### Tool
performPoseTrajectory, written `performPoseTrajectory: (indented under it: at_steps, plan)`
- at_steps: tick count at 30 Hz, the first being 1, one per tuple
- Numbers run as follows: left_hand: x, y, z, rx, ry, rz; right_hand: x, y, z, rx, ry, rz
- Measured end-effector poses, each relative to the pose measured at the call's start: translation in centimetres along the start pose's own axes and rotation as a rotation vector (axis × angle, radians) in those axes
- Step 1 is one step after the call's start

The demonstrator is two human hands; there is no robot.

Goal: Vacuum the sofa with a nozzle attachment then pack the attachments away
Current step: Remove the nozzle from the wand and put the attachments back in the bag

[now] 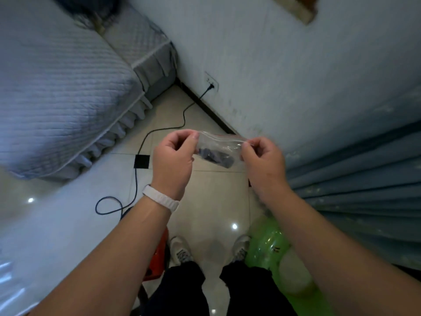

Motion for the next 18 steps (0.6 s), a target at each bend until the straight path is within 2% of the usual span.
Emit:
performPoseTrajectory:
  at_steps: [4, 10, 18]
  plan:
    - [-6.7, 1.9, 2.5, 0.013, 0.044, -0.028, 7.6, 3.0, 1.7, -0.029, -0.023, 0.088]
    - [-13.1, 4.6, 5.9, -0.035, 0.092, -0.079, 16.2, 7.4, 1.1, 0.064, -0.079, 0.235]
    - [-16.3, 7.2, 11.0, -0.272, 0.127, -0.133, 20.1, 10.0, -0.3, 0.232, -0.096, 0.396]
Point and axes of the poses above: each hand's wrist, its own y-axis away from the middle knuckle, its own z-axis out of the back of the hand, x = y × z, the point moved 7 cm from there along -y, towards the middle knuckle, and after that the axes turned 7 degrees about -x, right-handed, at the moved point
